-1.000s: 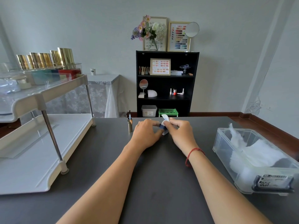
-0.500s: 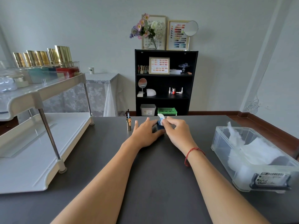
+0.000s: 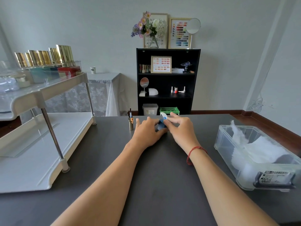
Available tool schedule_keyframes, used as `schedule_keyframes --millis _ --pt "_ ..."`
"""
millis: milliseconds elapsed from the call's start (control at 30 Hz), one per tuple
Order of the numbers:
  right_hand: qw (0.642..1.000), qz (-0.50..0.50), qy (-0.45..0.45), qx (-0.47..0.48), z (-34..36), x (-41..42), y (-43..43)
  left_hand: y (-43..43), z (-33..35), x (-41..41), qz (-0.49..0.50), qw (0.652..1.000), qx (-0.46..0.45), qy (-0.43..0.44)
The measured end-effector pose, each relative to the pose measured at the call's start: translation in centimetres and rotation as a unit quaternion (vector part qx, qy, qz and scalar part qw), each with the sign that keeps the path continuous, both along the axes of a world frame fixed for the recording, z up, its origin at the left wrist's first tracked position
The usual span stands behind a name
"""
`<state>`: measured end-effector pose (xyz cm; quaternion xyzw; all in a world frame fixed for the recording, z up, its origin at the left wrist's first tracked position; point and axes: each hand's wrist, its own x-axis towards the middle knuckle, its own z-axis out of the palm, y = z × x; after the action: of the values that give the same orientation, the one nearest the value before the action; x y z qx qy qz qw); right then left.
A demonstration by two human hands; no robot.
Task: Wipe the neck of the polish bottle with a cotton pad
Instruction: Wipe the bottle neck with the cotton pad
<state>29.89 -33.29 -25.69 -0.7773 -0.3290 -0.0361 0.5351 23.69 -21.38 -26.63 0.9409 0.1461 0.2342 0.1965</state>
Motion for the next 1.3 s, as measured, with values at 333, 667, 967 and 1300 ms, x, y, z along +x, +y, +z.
schedule_keyframes --millis 333,667,967,1300 --pt "0.993 -0.006 -0.007 0.117 0.8 -0.8 0.4 -0.5 0.8 0.3 0.048 0.989 0.079 -0.117" --pt "0.992 -0.004 -0.010 0.126 0.7 -0.6 0.3 -0.4 1.2 0.1 0.053 0.988 0.077 -0.120" --pt "0.989 0.018 0.046 0.142 0.5 -0.6 0.7 -0.4 1.0 0.2 0.058 0.990 0.068 -0.106" --pt "0.972 0.015 0.128 0.197 0.9 -0.3 0.0 -0.6 0.8 0.3 0.032 0.991 0.084 -0.102"
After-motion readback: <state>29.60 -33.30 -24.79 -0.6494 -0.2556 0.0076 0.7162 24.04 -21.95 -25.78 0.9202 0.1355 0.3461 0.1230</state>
